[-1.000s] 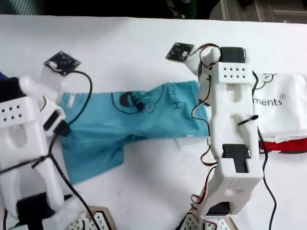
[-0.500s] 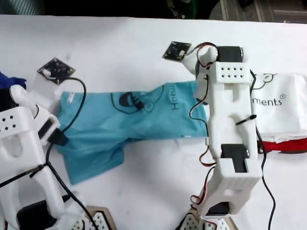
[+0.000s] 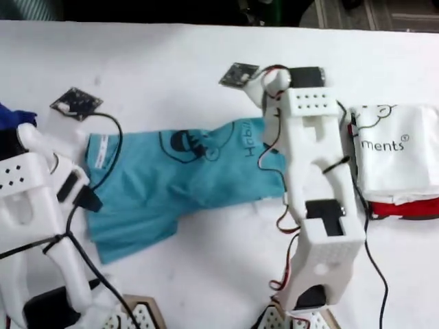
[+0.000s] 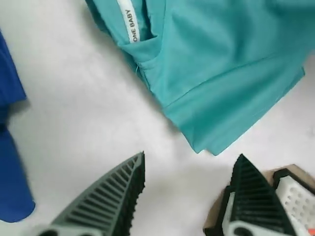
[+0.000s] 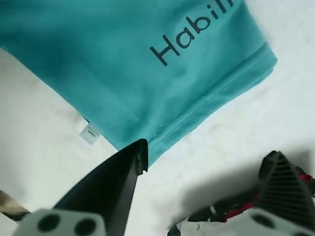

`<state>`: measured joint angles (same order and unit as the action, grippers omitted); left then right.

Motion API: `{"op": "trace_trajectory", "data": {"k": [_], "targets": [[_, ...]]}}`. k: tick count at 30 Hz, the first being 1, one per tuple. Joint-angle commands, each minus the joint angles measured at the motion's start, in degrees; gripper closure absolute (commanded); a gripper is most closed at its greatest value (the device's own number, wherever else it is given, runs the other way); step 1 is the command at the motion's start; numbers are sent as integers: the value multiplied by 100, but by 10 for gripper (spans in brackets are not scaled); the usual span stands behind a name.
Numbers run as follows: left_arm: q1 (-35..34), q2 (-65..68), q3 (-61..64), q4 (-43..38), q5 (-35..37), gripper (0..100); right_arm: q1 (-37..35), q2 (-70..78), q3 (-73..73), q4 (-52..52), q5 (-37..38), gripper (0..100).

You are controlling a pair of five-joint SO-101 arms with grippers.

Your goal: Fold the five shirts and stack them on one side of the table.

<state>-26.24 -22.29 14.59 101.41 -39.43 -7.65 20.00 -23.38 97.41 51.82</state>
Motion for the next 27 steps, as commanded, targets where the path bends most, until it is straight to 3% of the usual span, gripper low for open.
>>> {"op": "trace_trajectory", "data": {"k": [1,4,7,13,16,20,27], "targets": [[145,-127,18,-730,967,714,-163,136,-237,-374,-563,640],[286,-119,26,-1697,2145,742,-251,418,-237,-971,-1477,641],[637,48,378,-2611,2673,809,-338,655,-237,-1499,-2198,686],[927,1305,651,-3596,2716,961,-338,1024,-237,-2448,-2673,988],[936,2097,255,-3631,2725,977,-321,1244,-237,-2624,-2646,951],[989,3187,-431,-3604,2725,977,-303,1578,-246,-2712,-2646,980],[804,4875,-1802,-3156,2699,977,277,2334,-712,-3152,-2655,981]]}}
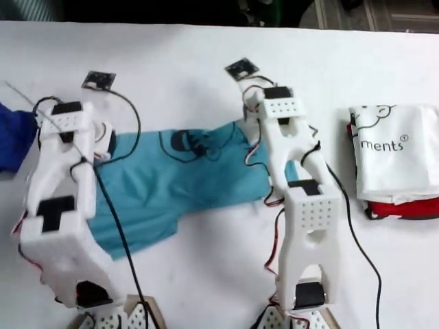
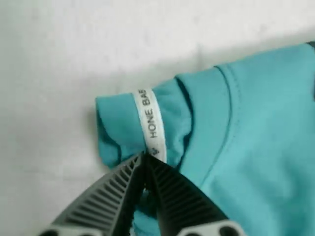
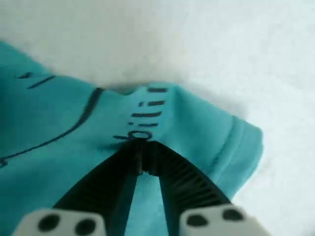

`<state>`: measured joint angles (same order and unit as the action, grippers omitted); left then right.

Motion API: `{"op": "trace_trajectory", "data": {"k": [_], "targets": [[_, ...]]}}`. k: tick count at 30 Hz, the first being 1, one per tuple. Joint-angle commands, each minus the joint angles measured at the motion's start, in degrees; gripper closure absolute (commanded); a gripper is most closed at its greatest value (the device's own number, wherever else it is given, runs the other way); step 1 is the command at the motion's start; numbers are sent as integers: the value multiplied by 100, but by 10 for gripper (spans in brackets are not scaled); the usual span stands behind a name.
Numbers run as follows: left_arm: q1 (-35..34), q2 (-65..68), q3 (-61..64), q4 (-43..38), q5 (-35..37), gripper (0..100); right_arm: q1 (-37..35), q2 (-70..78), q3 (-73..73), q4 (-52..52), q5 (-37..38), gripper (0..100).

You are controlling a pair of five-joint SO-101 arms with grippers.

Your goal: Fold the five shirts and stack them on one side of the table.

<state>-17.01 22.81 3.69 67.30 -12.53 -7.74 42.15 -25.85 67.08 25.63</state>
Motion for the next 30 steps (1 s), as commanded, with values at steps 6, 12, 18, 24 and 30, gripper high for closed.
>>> {"op": "trace_trajectory", "data": {"k": [6,12,18,24,30], "targets": [[-479,840,-1714,1020,0,977,523,743,-1582,505,-35,981],[-295,338,-2057,1811,18,977,189,743,-2769,1736,-44,981],[-259,-787,-2040,2092,18,974,-224,743,-4000,3029,-18,981],[-1191,-1657,-2057,2295,-9,973,-426,338,-4062,3178,-9,981],[-2703,-1974,-2075,2251,-316,973,-1130,-1226,-1802,3187,-9,981]]}}
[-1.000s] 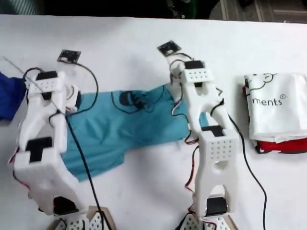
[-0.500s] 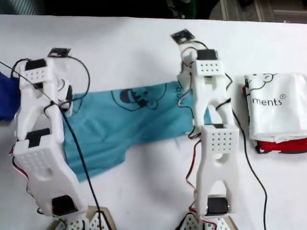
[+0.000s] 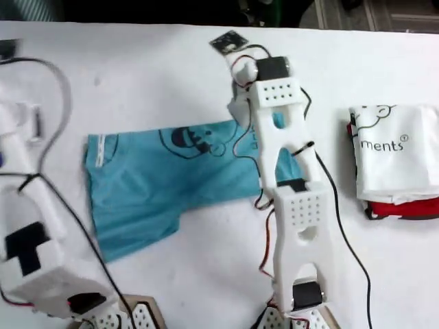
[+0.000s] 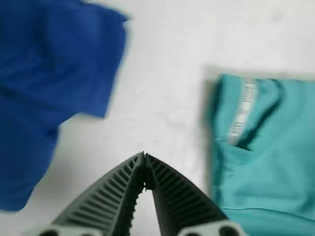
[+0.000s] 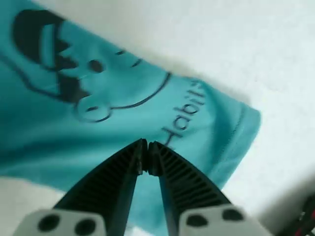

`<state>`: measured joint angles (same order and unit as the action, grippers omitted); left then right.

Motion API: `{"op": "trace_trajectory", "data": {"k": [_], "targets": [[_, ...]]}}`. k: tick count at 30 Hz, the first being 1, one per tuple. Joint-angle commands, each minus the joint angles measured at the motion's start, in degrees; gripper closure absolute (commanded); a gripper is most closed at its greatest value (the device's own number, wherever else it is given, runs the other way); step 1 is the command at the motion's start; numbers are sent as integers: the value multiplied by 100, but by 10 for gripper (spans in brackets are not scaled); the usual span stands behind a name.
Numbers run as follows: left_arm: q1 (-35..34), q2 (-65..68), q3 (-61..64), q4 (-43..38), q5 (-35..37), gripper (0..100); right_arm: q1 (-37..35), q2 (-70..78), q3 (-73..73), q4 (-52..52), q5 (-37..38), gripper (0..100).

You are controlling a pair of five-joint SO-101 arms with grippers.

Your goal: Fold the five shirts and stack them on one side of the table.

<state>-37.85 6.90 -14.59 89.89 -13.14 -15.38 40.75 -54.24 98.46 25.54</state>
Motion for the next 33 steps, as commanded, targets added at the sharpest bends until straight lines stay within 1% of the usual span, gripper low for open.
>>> {"op": "trace_trajectory", "data": {"k": [1,5,8,11,14,18,21,25,28,33], "targets": [[-831,-418,-246,-18,-360,973,-576,-1402,1530,40,0,981],[-1543,-453,-246,-18,-615,973,-1657,-2413,3244,-4,-44,981],[-1877,-435,-246,-18,-800,973,-2554,-2774,4044,-4,-53,981],[-2053,-426,-246,-26,-958,973,-3336,-2782,4422,-57,-229,981],[-2123,-426,-246,-26,-976,973,-3820,-2624,4536,-435,-730,981],[-2132,-426,-246,-26,-967,973,-4365,-2255,4519,-1077,-958,981],[-2132,-426,-246,-26,-967,973,-4646,-1947,4519,-1534,-1029,981],[-2141,-444,-246,-9,-967,973,-4699,-1473,4545,-1956,-1257,981],[-2141,-453,-246,18,-967,973,-4664,-980,4554,-1745,-1257,981],[-2141,-453,-246,26,-958,973,-4646,-716,4246,-875,-1257,981]]}}
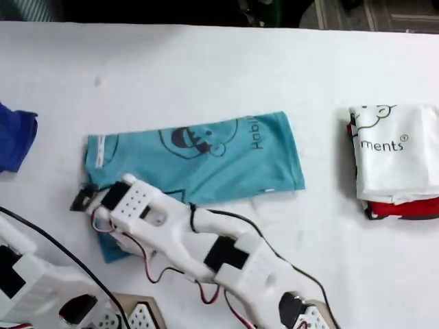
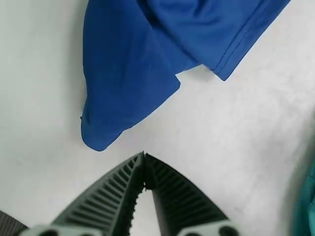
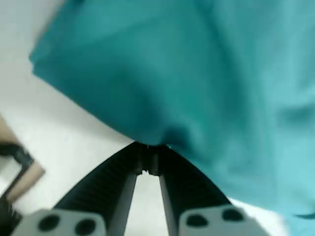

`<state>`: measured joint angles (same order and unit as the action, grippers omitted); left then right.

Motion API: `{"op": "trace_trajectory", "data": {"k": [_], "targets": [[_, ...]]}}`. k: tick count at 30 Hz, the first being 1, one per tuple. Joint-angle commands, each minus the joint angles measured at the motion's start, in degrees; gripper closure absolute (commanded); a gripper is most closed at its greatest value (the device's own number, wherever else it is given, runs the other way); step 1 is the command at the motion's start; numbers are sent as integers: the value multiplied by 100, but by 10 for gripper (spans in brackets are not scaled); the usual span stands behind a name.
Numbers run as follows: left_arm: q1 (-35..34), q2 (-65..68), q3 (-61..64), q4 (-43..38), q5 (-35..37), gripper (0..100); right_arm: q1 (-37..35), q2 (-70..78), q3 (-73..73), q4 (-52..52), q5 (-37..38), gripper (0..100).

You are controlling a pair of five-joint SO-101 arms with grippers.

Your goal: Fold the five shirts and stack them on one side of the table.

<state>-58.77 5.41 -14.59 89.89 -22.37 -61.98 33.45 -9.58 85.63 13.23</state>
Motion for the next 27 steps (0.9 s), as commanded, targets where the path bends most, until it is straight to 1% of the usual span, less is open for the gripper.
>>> {"op": "trace_trajectory", "data": {"k": [1,6,8,9,13,15,19,23,25,27], "targets": [[-48,-295,-246,26,-26,973,22,13,-387,532,-26,981],[-48,-277,-229,9,-18,973,31,22,-1468,1059,-26,981],[-48,-277,-229,9,-26,973,22,57,-1829,1226,-26,961],[-48,-277,-237,9,-26,973,13,57,-1934,1253,-26,930],[-48,-277,-237,0,-35,973,-31,66,-1952,1262,-26,751],[-48,-277,-237,-18,-35,973,-189,84,-1943,1262,53,703],[-48,-277,-237,-18,-44,973,-611,92,-1767,1218,527,702],[-48,-277,-220,-18,-44,973,-673,462,-1679,725,536,708],[-48,-277,-211,-18,-44,973,-664,734,-1679,435,536,730],[-48,-277,-211,-26,-44,973,-664,963,-1679,154,536,775]]}}
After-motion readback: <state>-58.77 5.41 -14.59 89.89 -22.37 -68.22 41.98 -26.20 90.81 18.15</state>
